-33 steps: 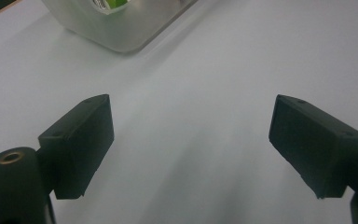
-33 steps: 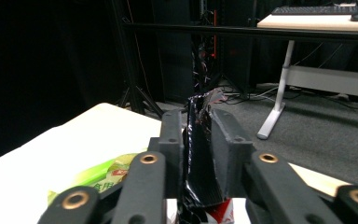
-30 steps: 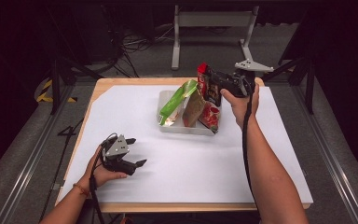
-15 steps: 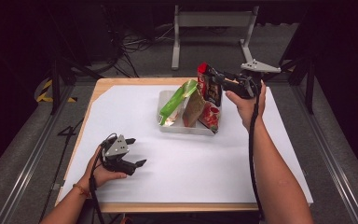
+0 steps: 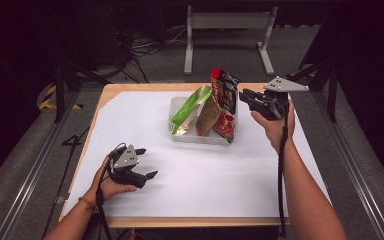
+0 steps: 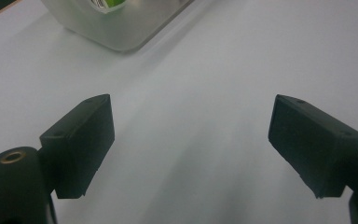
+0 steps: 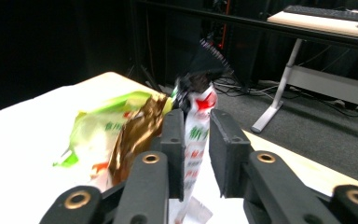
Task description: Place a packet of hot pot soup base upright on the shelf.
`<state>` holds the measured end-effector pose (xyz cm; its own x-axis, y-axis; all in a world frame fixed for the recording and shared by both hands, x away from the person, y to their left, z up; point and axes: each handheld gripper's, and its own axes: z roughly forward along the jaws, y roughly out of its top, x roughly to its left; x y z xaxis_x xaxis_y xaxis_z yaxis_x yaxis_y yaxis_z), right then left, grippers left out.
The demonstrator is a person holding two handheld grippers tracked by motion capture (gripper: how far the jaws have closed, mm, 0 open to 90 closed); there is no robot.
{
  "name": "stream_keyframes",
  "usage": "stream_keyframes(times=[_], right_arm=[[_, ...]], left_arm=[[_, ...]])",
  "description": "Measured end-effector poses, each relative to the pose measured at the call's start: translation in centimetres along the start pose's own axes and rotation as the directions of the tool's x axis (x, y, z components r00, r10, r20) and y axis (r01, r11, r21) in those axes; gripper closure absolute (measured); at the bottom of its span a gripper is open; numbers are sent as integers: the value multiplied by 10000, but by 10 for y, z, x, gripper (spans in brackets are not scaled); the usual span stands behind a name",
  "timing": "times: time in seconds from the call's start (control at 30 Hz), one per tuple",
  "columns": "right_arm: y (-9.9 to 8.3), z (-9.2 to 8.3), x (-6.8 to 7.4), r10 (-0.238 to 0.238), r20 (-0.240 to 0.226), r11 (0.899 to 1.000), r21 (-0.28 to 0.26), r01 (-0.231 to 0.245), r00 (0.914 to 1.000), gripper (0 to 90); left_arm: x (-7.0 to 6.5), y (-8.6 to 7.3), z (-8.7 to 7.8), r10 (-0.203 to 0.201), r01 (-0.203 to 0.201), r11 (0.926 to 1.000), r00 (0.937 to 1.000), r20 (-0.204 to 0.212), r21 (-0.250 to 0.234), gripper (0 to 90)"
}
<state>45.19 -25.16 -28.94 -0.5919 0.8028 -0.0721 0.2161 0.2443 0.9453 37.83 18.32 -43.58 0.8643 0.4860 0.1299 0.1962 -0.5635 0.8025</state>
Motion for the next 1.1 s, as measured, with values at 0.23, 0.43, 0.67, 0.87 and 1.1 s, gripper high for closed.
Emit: stream_keyframes(times=[0.23,0.43,0.67,0.87,1.1], right_arm=[[-25,-3,12,-462,-356,9964,689,486,9983,872],[-45,-3,24,-871,-556,9862,1360,939,9946,893],[-71,9,34,-1056,-655,9684,2197,1176,9922,900],[-81,15,37,-1041,-833,9641,2362,1211,9911,900],[-95,17,39,-1129,-983,9566,2585,1349,9887,900]], left_arm=[[1,0,-1,33,-33,10000,10000,-42,-16,153],[1,0,-1,41,-41,10000,10000,-22,-3,153],[0,0,-1,38,-38,10000,10000,-31,13,152],[0,-1,0,27,-27,10000,10000,-4,46,152],[0,-1,0,44,-44,10000,10000,1,79,152]])
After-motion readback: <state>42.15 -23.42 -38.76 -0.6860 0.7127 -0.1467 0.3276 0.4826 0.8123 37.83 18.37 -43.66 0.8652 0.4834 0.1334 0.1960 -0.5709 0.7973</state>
